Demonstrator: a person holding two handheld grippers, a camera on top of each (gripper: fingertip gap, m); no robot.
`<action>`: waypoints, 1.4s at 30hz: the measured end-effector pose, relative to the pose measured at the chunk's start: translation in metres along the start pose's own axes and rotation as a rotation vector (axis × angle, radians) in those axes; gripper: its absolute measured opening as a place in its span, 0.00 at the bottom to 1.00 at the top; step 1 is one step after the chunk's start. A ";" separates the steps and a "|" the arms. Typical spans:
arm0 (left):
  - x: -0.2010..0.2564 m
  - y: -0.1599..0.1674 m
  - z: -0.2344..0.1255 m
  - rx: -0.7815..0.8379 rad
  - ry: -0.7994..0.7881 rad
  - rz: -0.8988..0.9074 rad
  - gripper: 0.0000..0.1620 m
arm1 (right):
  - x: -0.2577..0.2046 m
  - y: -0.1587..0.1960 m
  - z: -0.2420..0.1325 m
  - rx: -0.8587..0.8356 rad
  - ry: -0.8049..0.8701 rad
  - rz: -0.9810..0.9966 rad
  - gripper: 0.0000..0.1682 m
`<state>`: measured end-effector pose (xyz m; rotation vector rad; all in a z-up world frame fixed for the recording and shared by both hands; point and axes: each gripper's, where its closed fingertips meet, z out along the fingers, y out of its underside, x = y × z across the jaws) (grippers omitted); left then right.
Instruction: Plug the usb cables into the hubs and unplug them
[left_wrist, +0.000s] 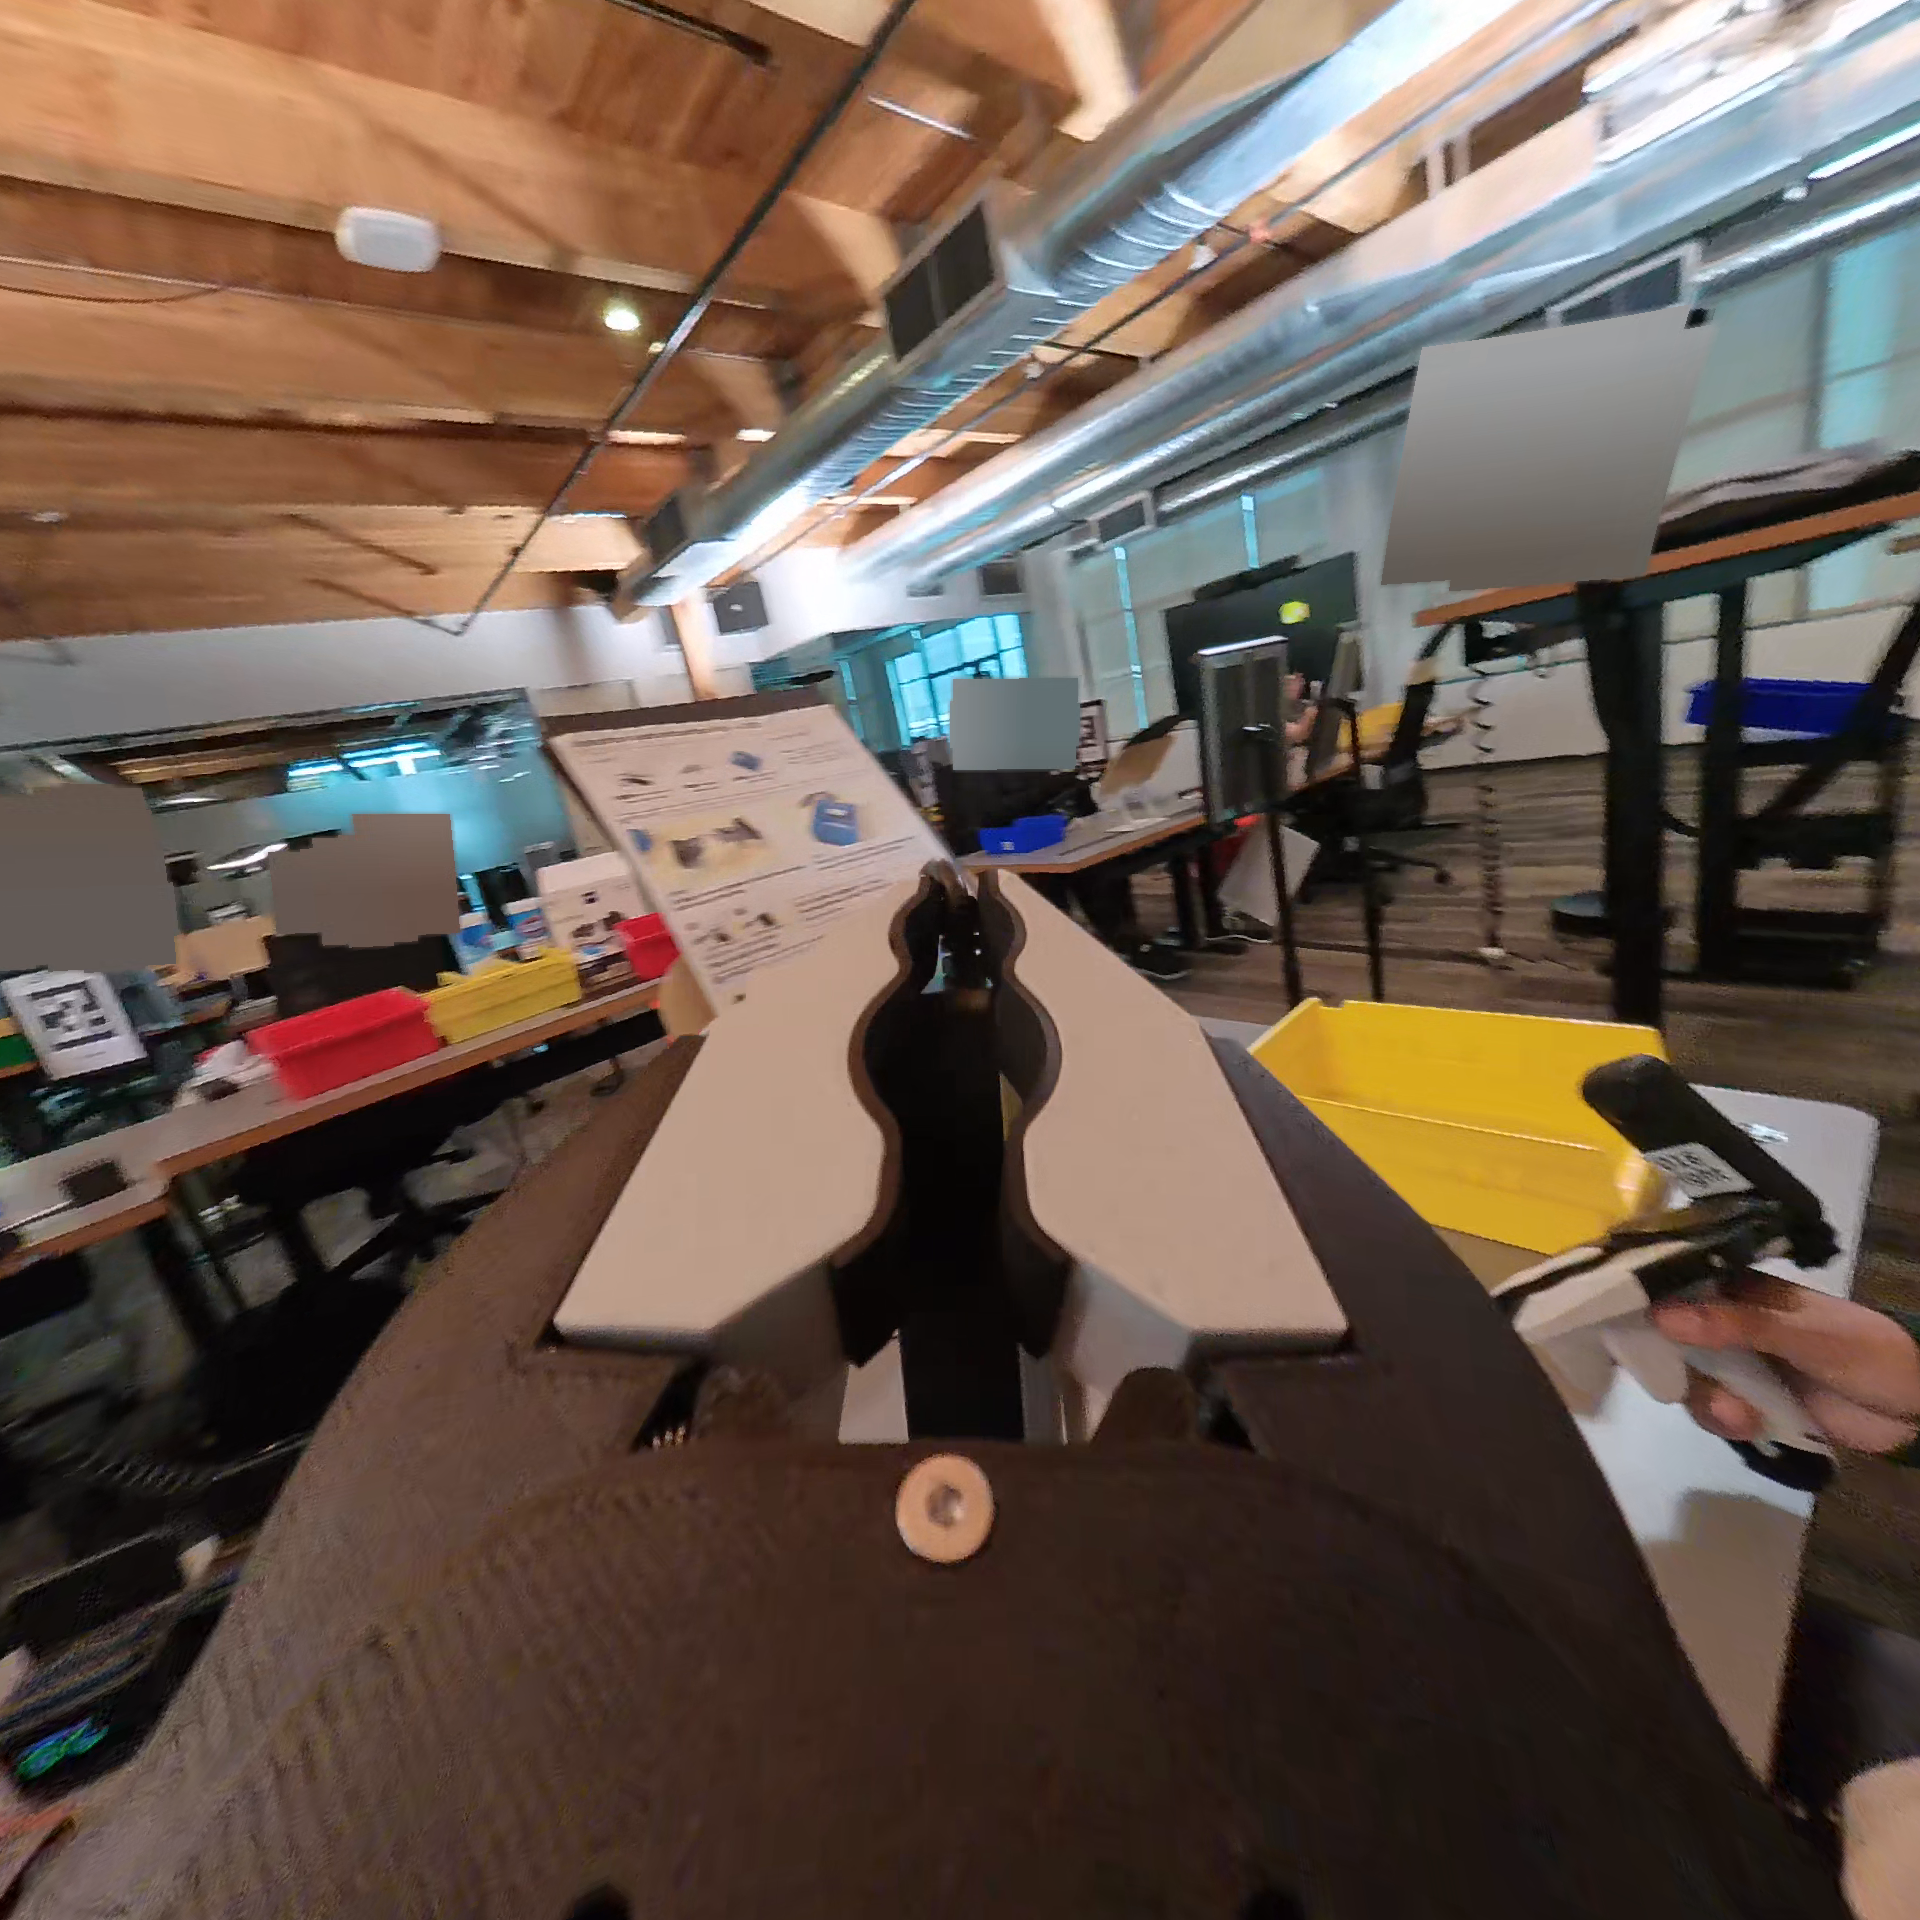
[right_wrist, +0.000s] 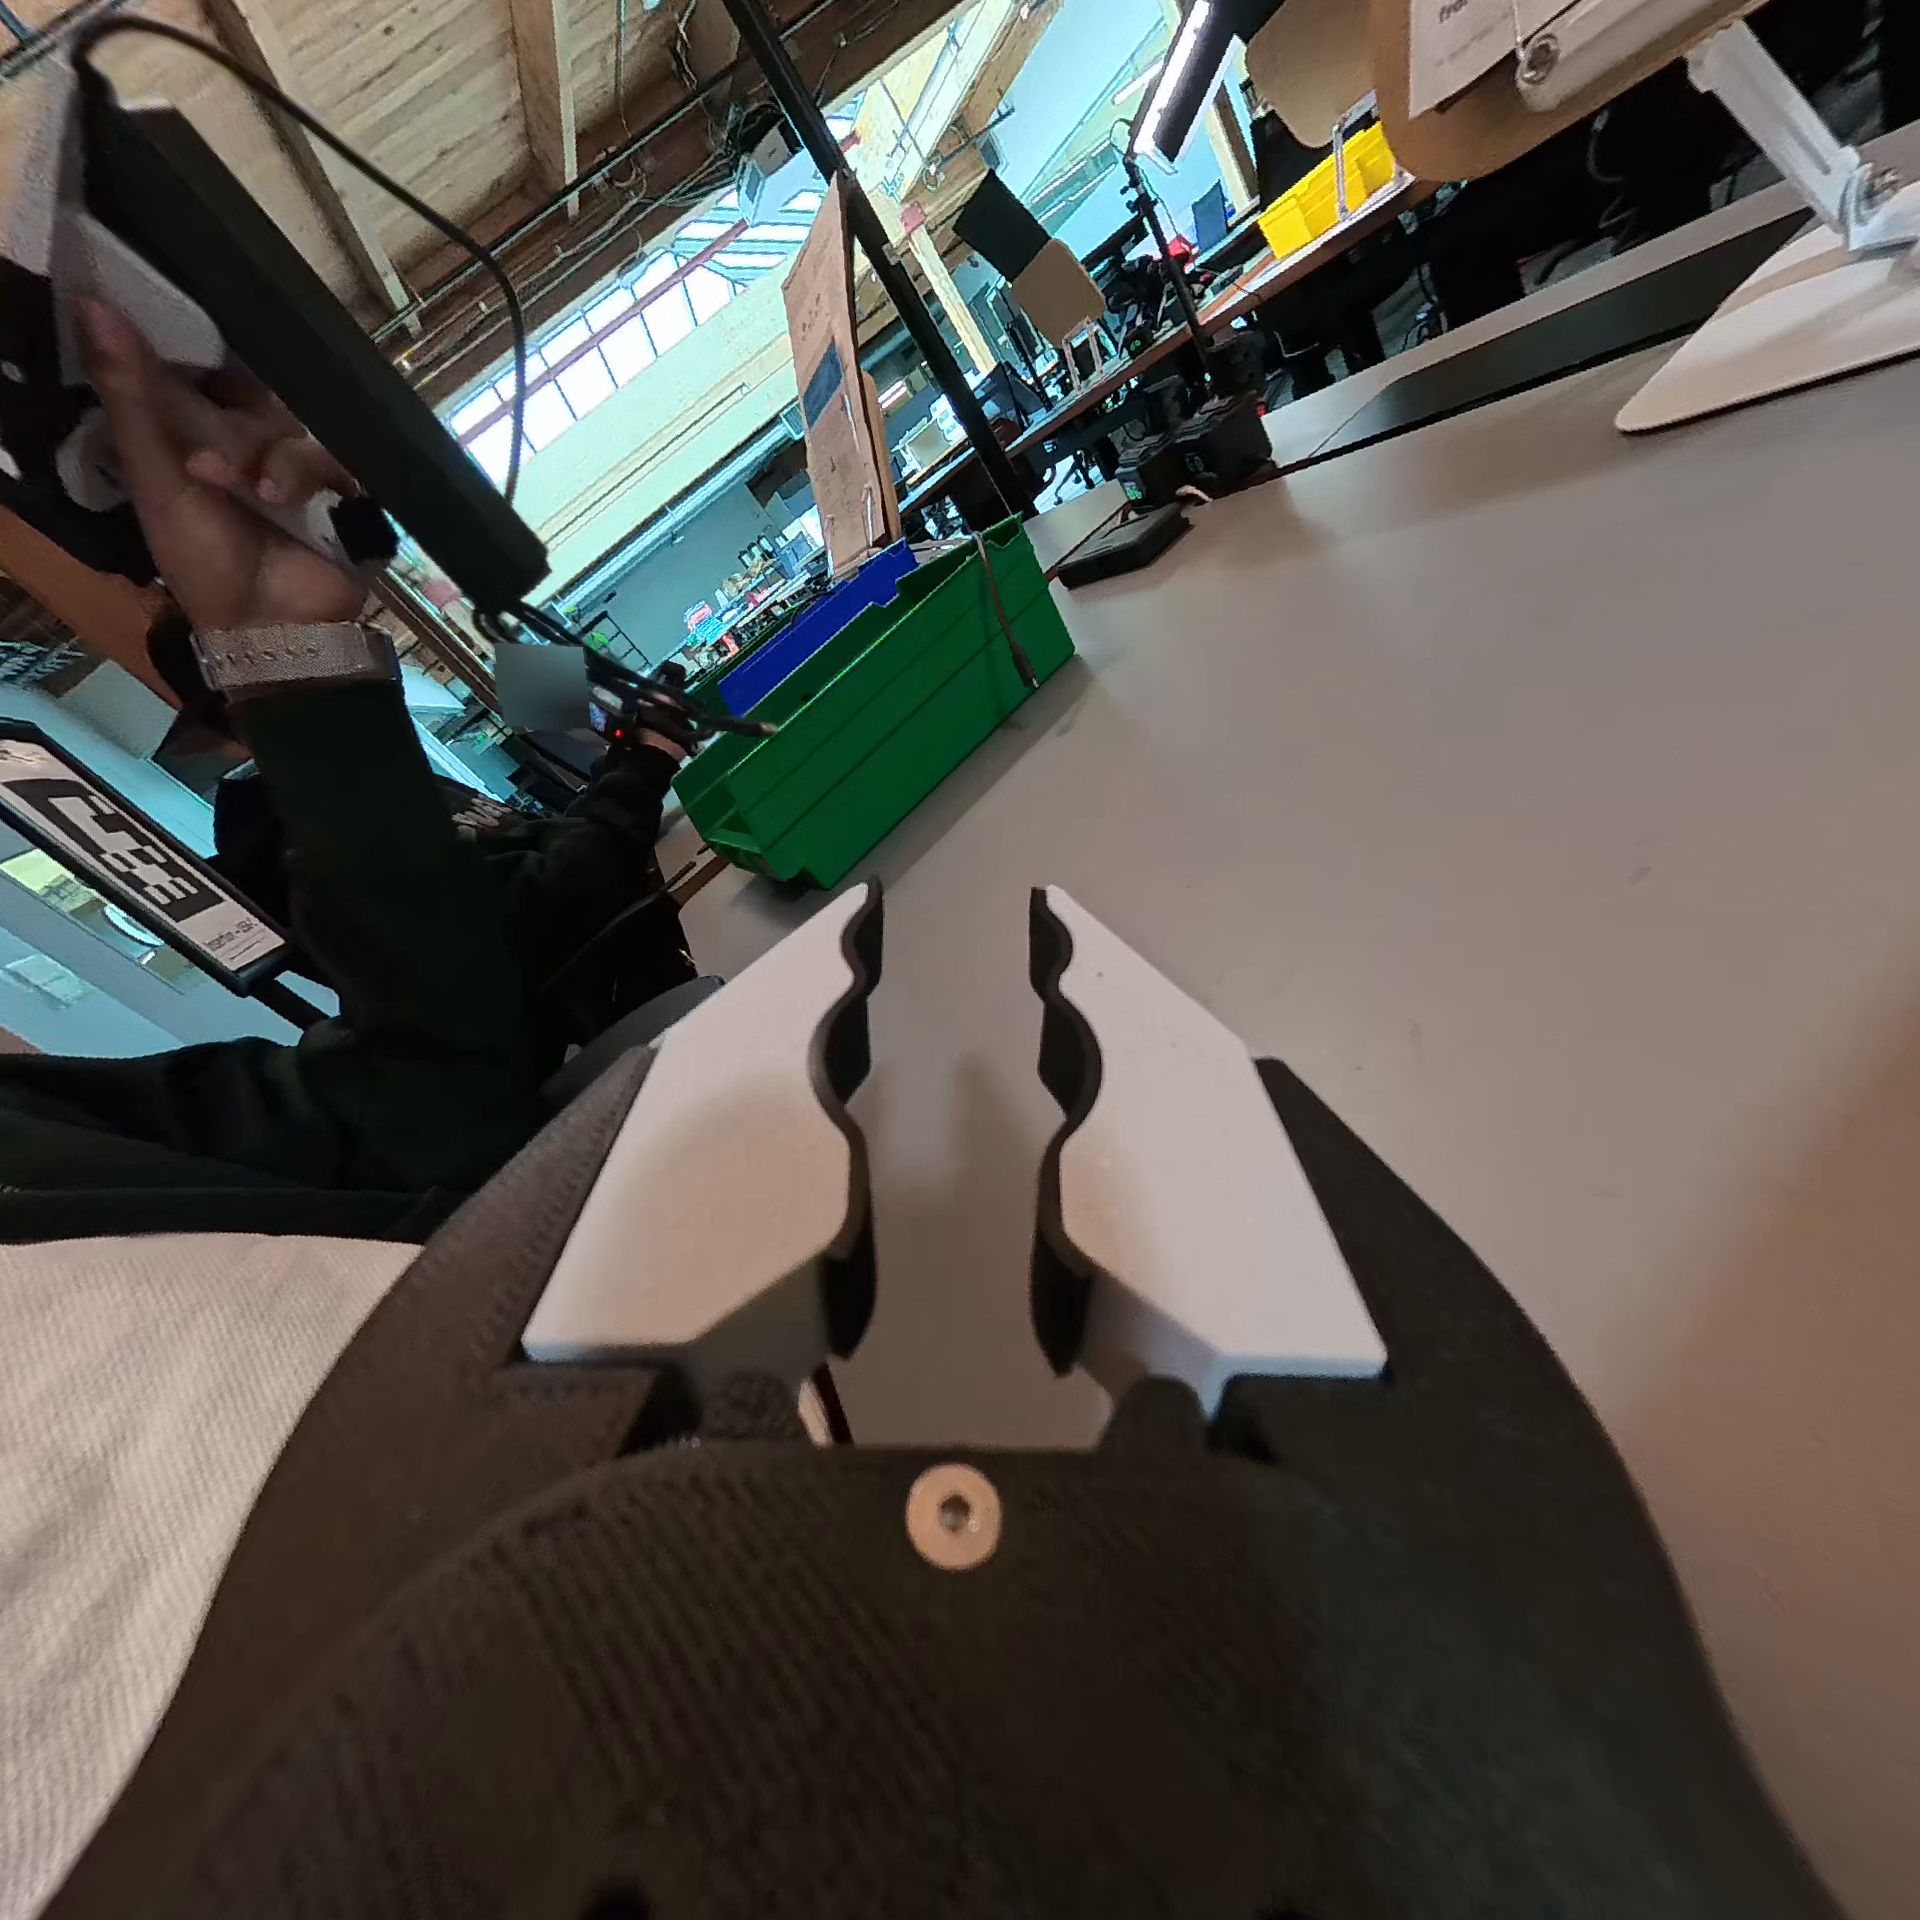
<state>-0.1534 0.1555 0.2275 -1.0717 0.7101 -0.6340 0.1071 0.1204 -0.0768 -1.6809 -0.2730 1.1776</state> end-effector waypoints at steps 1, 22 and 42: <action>0.012 0.004 0.009 -0.006 0.031 -0.005 0.03 | -0.002 0.000 0.000 0.001 -0.001 -0.015 0.17; 0.201 0.184 0.112 -0.259 0.346 -0.495 0.02 | -0.045 -0.001 0.023 0.038 0.169 -0.626 0.45; 0.245 0.242 0.092 -0.264 0.462 -0.646 0.37 | -0.045 -0.046 -0.015 0.241 -0.002 -0.259 0.31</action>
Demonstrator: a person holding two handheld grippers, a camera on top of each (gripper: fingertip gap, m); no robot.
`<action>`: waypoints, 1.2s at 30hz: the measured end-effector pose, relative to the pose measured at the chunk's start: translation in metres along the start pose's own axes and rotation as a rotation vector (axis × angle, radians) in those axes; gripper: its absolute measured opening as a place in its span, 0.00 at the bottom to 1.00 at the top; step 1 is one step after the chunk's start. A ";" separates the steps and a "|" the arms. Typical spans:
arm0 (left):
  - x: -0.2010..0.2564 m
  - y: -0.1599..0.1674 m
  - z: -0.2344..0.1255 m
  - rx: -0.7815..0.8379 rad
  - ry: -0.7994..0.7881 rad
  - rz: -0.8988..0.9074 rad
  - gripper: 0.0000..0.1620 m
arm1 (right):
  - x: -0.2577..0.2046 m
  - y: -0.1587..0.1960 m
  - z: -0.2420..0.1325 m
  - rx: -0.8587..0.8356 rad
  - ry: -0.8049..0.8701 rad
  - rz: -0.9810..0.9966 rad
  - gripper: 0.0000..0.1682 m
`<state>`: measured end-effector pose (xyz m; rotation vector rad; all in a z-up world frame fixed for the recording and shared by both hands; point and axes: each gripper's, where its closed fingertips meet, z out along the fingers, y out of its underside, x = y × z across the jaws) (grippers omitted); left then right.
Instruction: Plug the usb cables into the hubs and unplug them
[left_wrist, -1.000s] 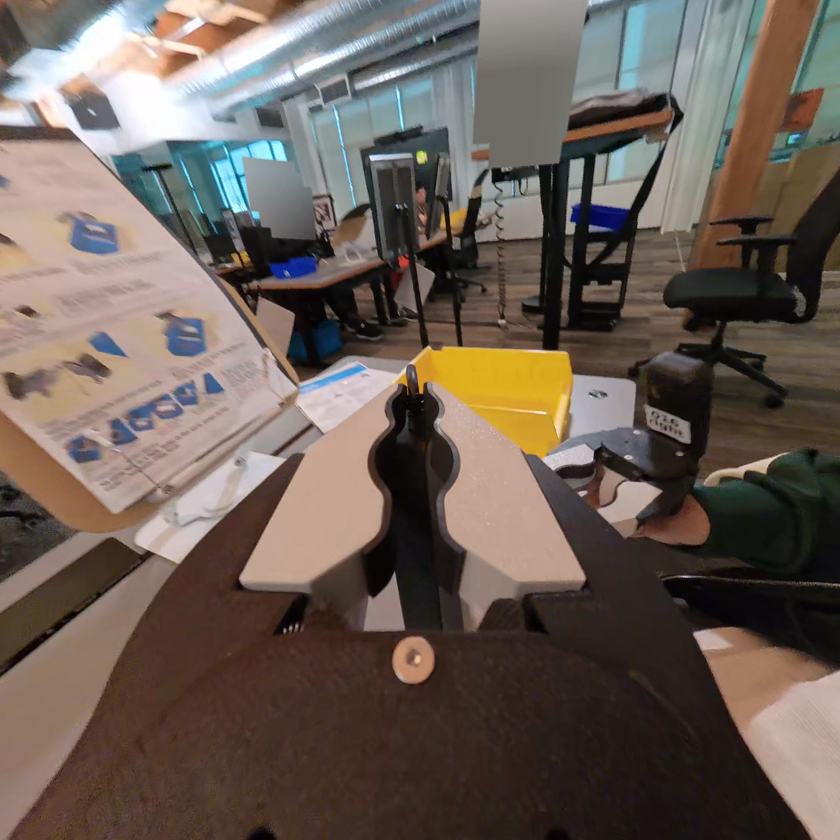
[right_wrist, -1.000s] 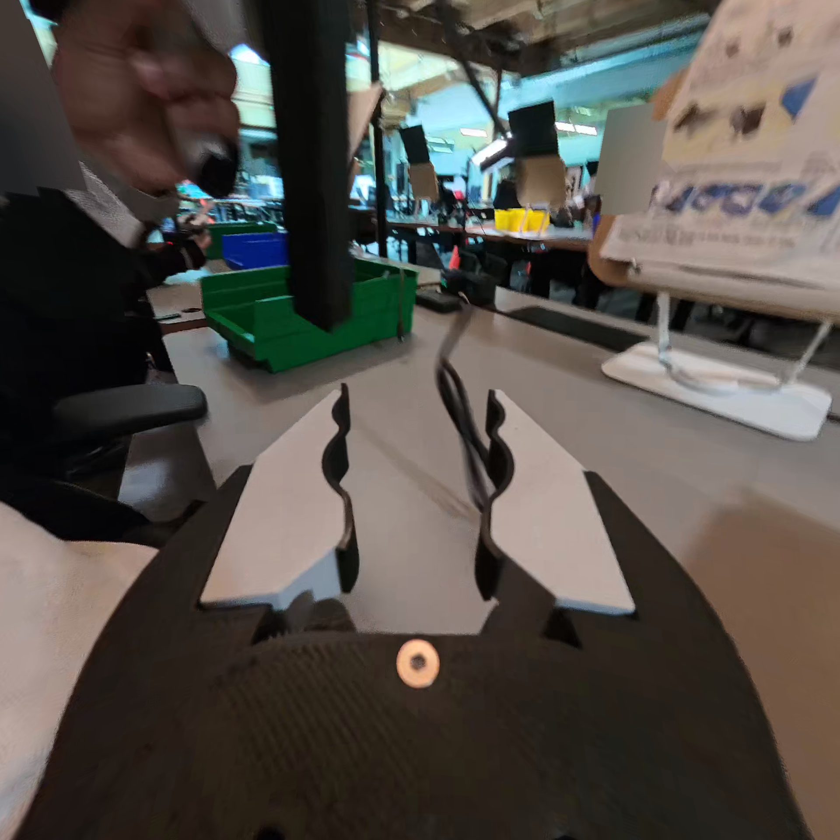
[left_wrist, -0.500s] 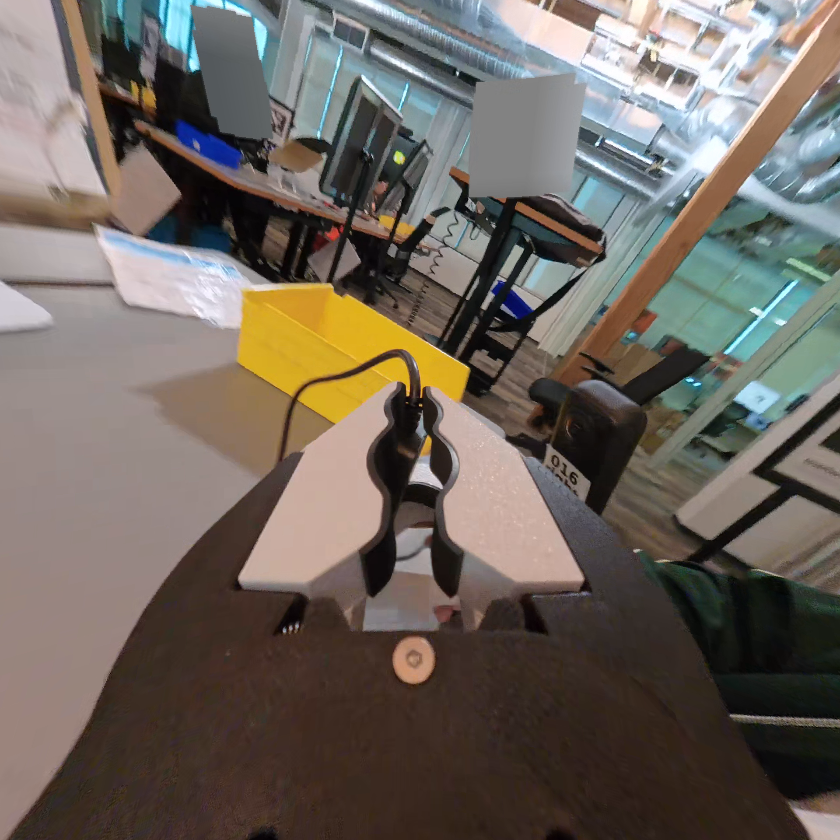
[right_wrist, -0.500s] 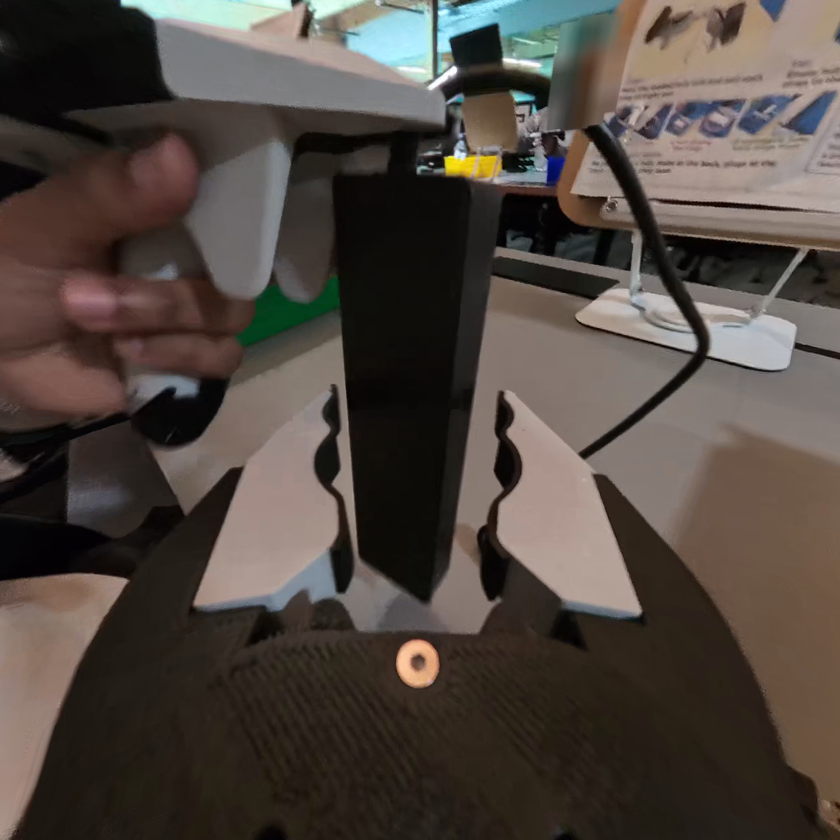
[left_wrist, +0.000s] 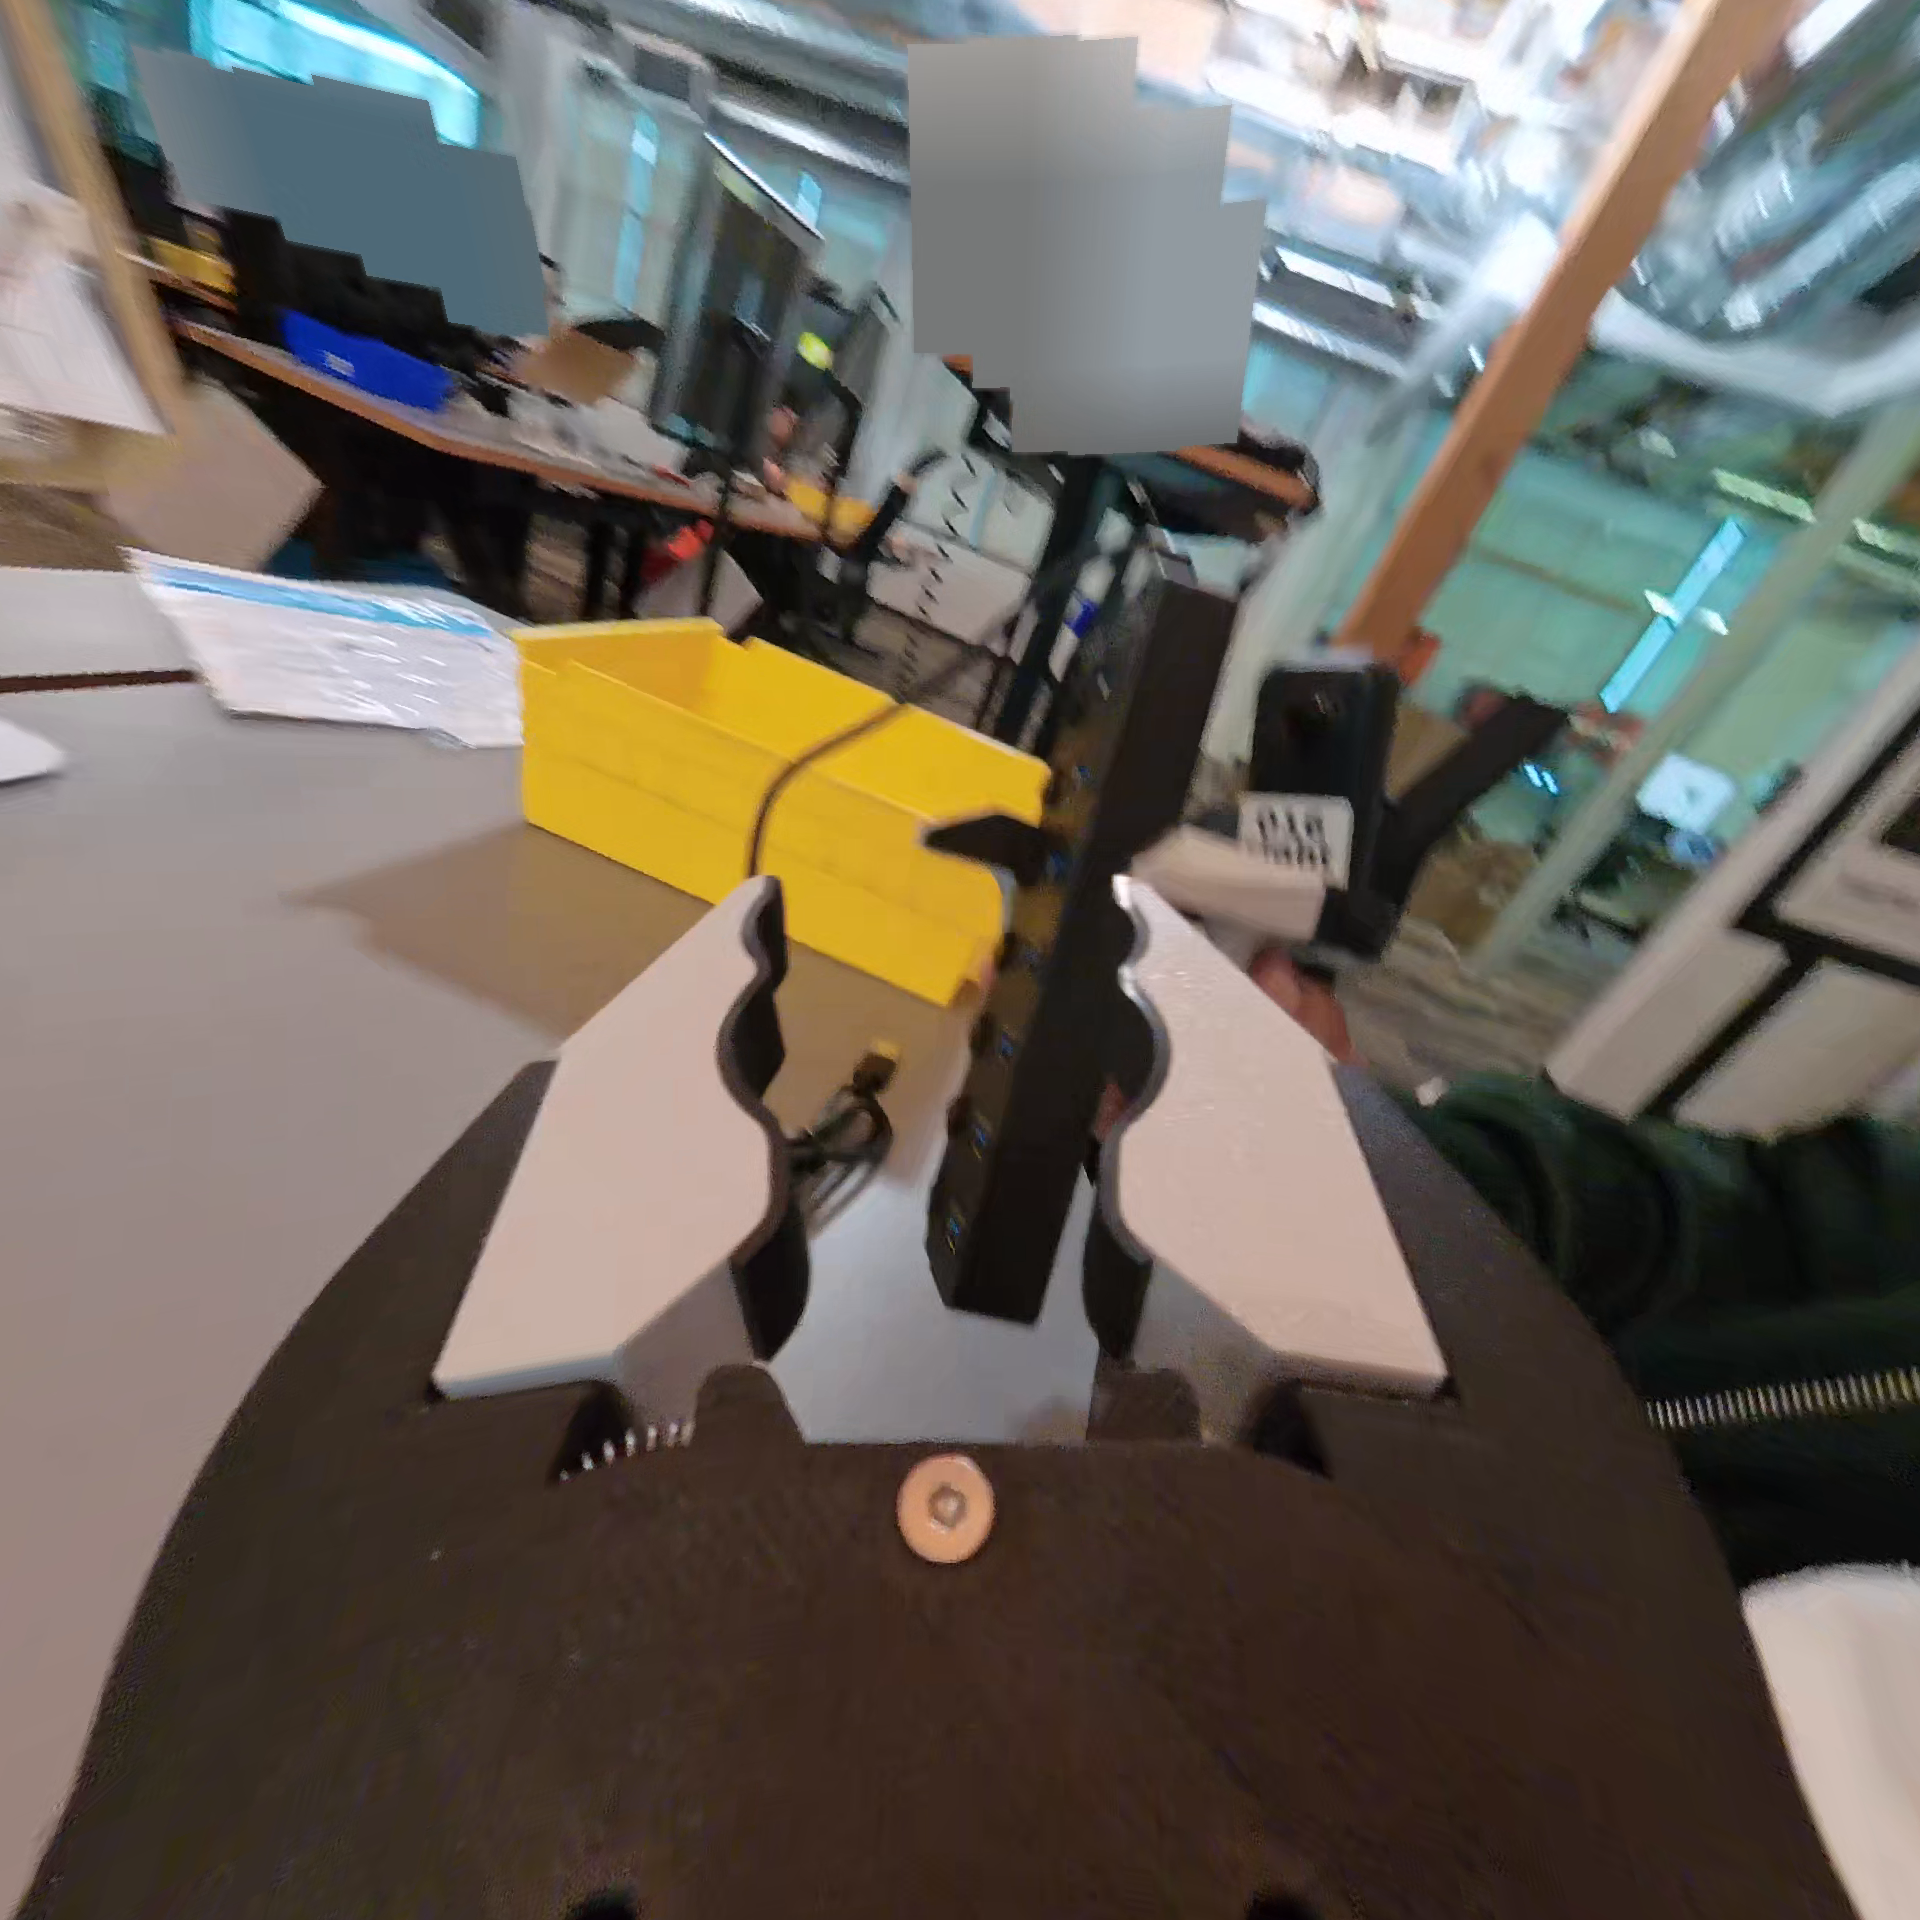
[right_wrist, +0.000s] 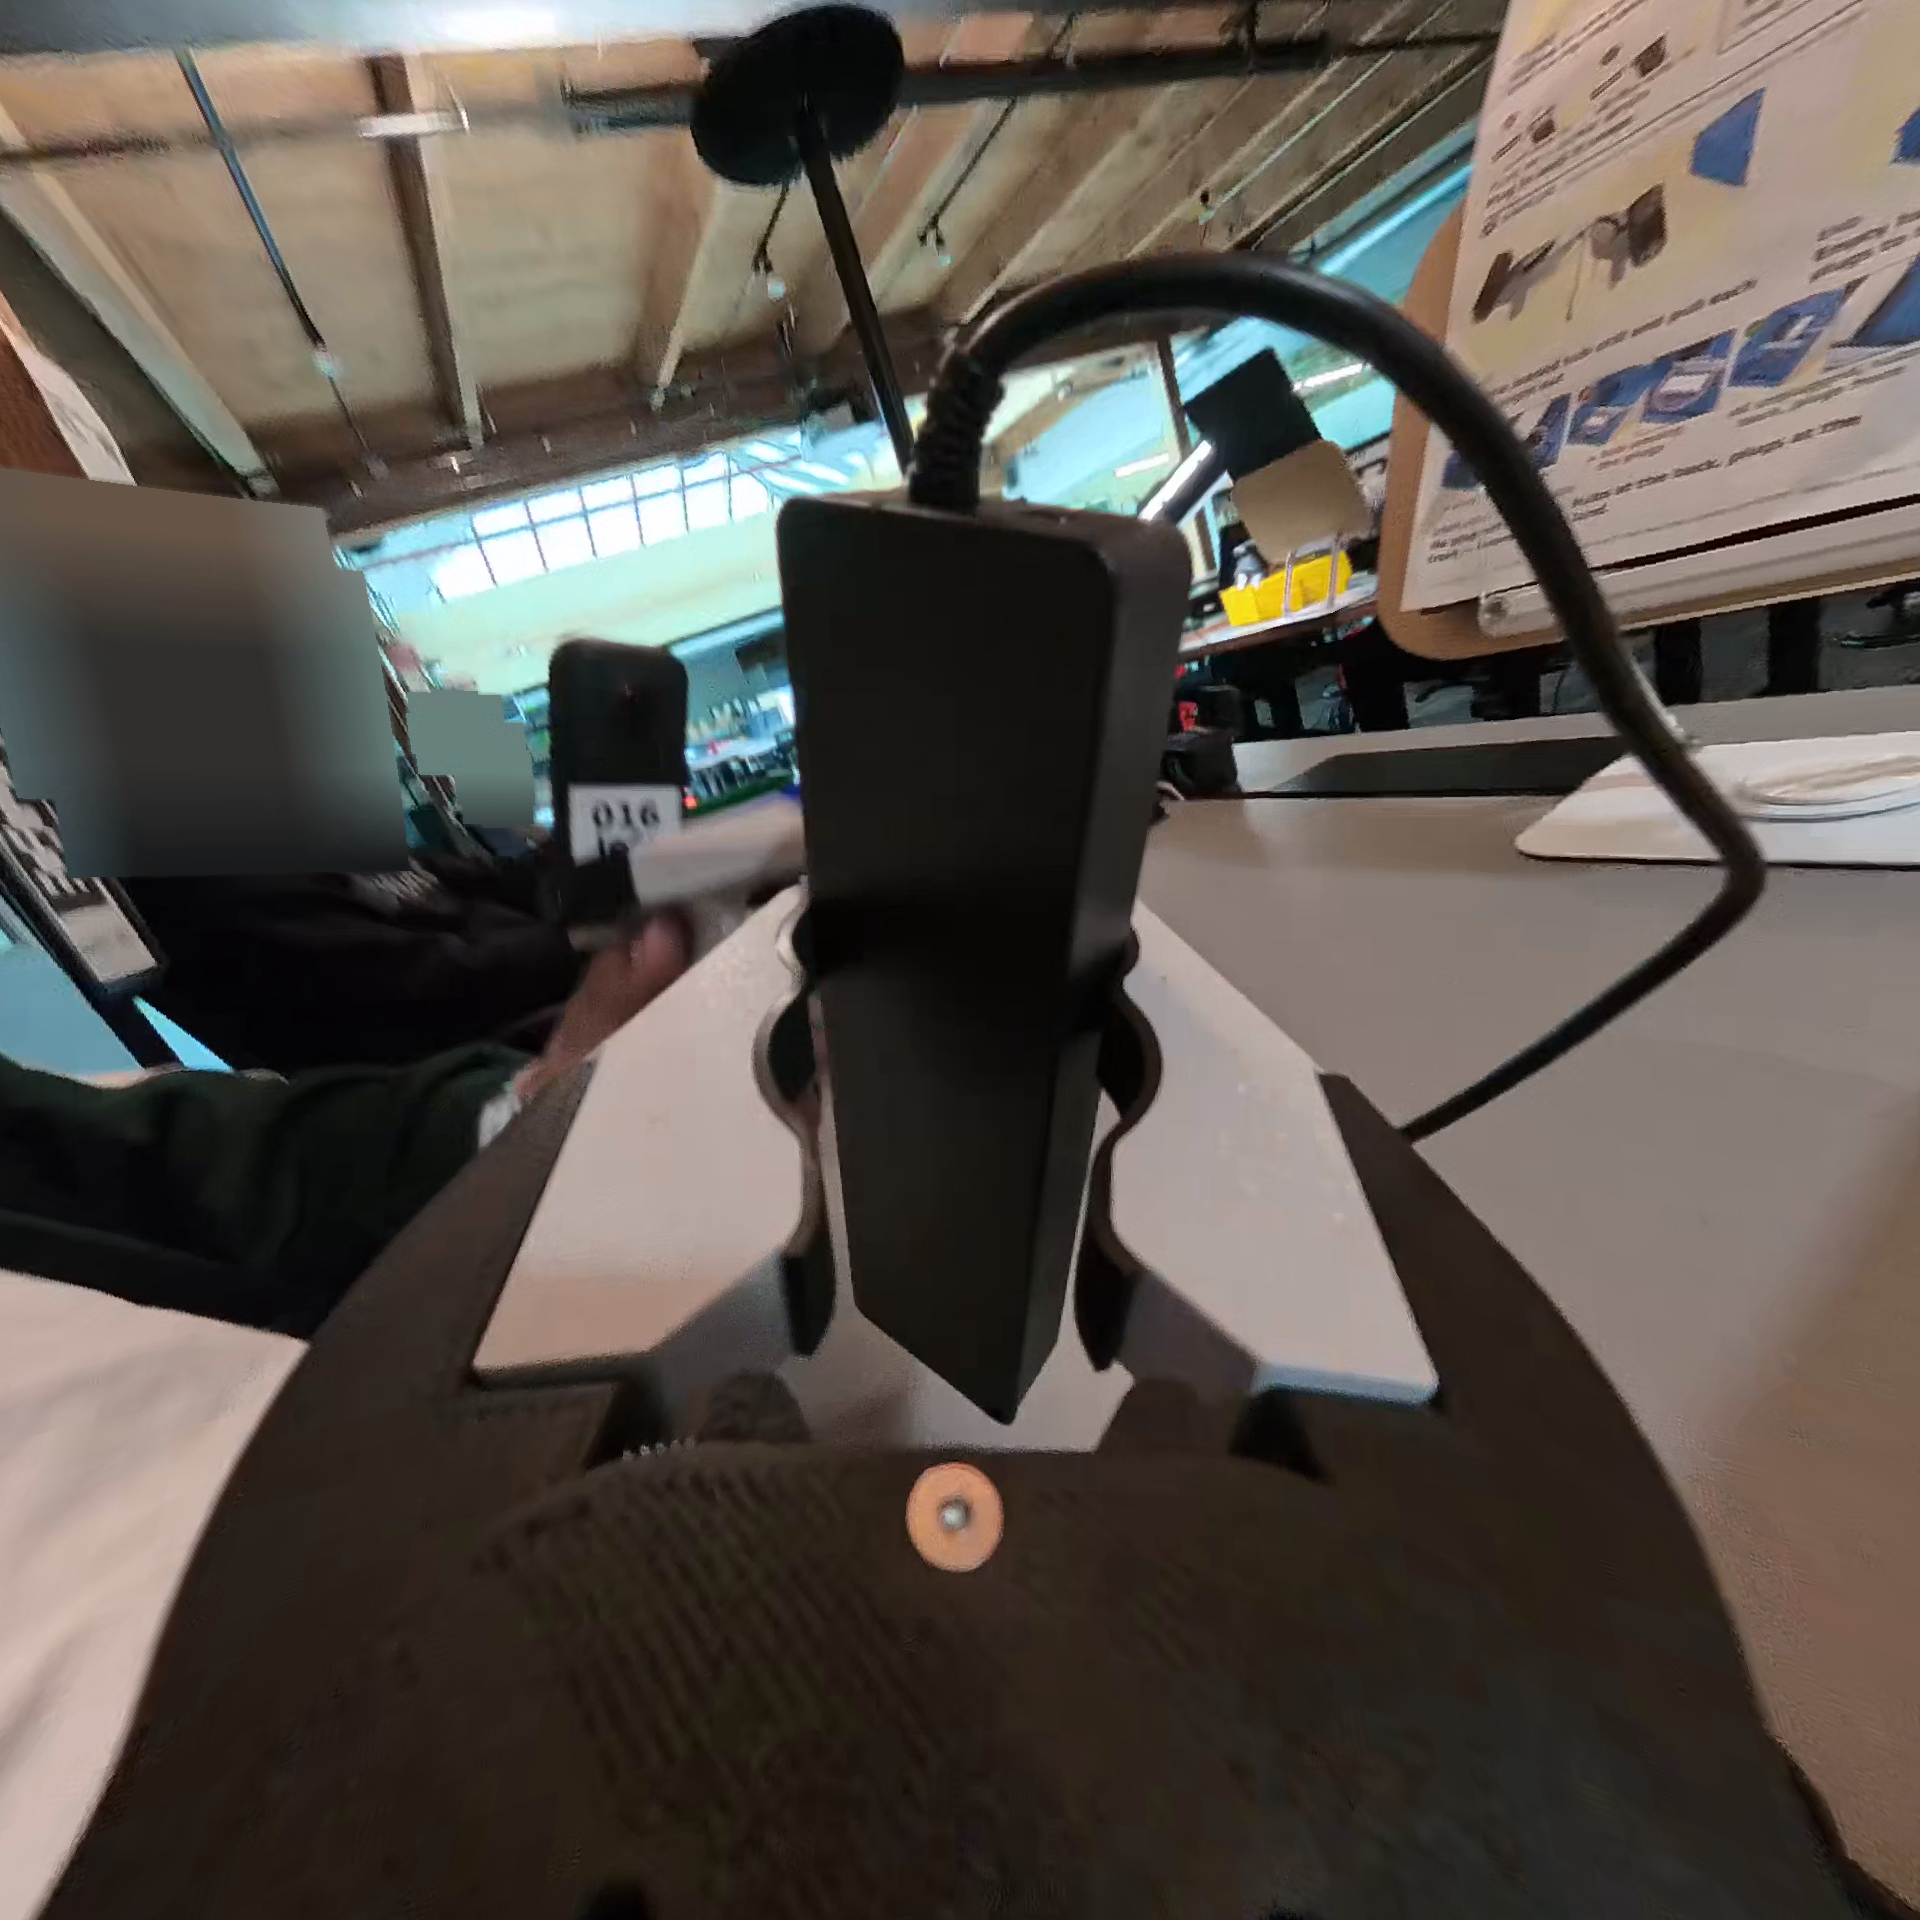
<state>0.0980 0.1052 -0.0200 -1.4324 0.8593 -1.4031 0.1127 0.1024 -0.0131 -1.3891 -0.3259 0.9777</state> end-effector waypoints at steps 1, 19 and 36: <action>0.010 0.012 0.004 -0.038 0.061 0.038 0.45 | 0.001 -0.003 -0.002 0.012 0.008 0.001 0.31; -0.068 -0.024 -0.034 -0.042 -0.617 1.255 0.15 | -0.022 0.013 0.010 -0.024 -0.030 -0.157 0.40; -0.074 -0.012 -0.038 -0.157 -0.676 1.806 0.17 | -0.011 0.040 0.010 -0.120 -0.209 0.440 0.23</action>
